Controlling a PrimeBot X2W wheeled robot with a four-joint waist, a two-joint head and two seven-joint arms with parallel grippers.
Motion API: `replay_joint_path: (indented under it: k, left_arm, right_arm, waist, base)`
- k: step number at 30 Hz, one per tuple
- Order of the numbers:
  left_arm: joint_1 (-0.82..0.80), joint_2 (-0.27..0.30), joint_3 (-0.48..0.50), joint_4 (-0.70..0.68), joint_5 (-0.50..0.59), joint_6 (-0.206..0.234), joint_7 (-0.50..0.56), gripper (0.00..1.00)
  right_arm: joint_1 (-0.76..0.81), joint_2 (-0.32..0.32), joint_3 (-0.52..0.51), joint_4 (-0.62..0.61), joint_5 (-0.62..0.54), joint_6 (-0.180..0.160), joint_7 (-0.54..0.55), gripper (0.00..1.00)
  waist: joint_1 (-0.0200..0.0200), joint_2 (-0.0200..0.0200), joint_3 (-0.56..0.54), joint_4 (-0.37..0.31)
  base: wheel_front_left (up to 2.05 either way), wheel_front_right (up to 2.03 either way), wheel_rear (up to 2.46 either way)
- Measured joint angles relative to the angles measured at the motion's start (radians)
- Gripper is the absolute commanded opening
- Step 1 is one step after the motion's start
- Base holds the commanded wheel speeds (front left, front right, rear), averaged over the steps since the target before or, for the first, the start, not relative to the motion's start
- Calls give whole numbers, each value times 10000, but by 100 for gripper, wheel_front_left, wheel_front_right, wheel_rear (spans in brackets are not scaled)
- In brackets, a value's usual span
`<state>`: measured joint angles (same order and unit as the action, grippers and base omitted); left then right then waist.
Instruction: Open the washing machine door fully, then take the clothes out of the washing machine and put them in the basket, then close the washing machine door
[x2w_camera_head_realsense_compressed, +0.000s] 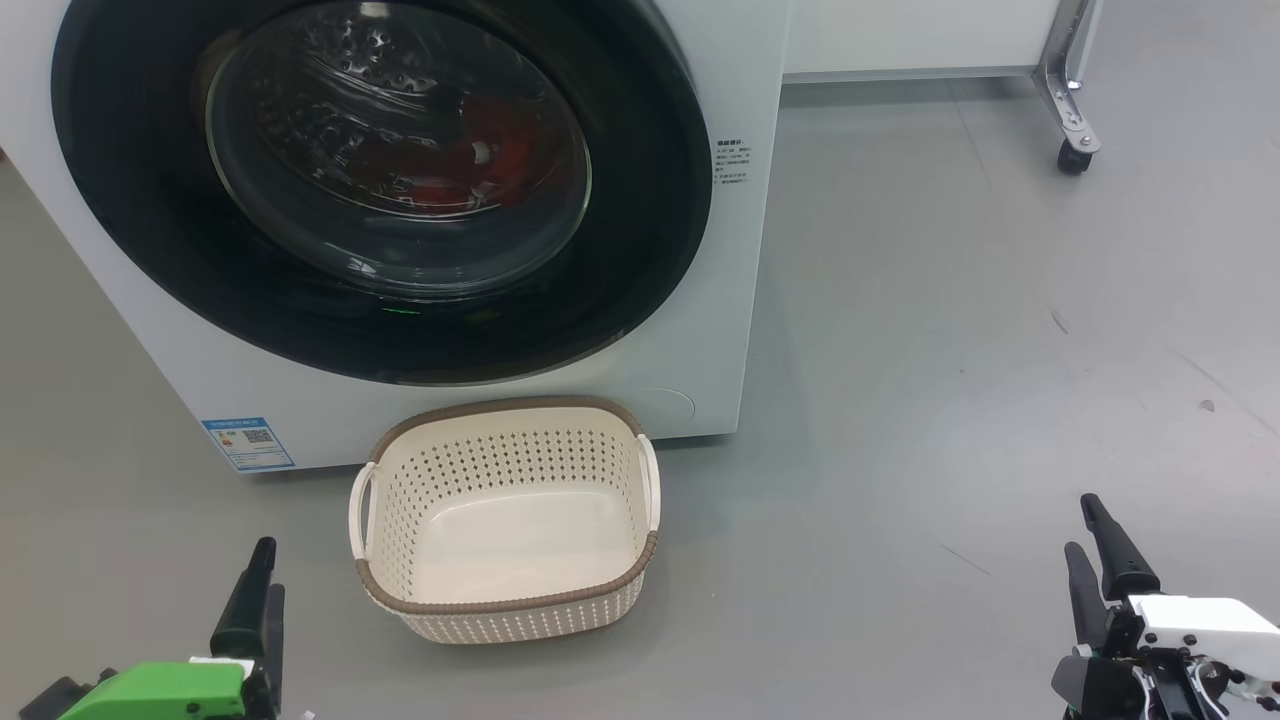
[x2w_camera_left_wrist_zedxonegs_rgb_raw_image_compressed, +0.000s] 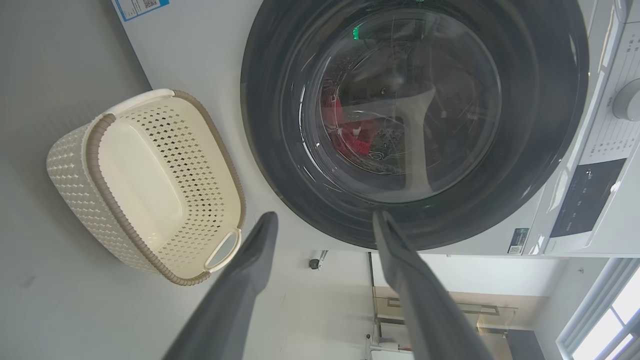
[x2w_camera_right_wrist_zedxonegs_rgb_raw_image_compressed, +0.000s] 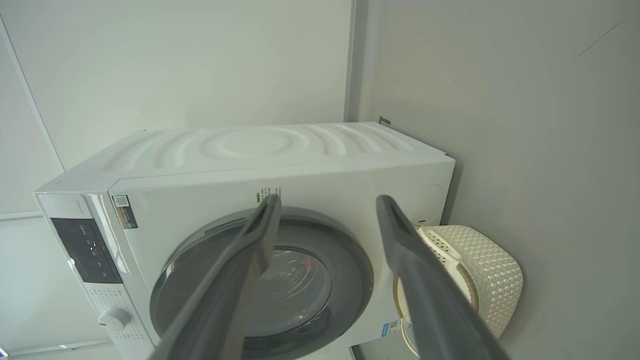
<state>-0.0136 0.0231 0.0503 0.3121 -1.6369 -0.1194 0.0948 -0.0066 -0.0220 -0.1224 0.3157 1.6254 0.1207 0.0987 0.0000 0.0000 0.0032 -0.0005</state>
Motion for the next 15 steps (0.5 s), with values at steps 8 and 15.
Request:
replay_joint_path:
  k: [8,15]
  left_arm:
    - [-11,2,-186,-132,0,0,-130,100]
    - [-33,12,-602,-539,543,-2,-625,100]
  right_arm:
    - [0,-29,0,-190,-140,0,-88,100]
    - [-1,-209,105,-516,-819,2,-414,100]
  waist:
    - [0,0,2,-4]
    - [0,0,12,-19]
  base:
    - [0,0,0]
    - [0,0,0]
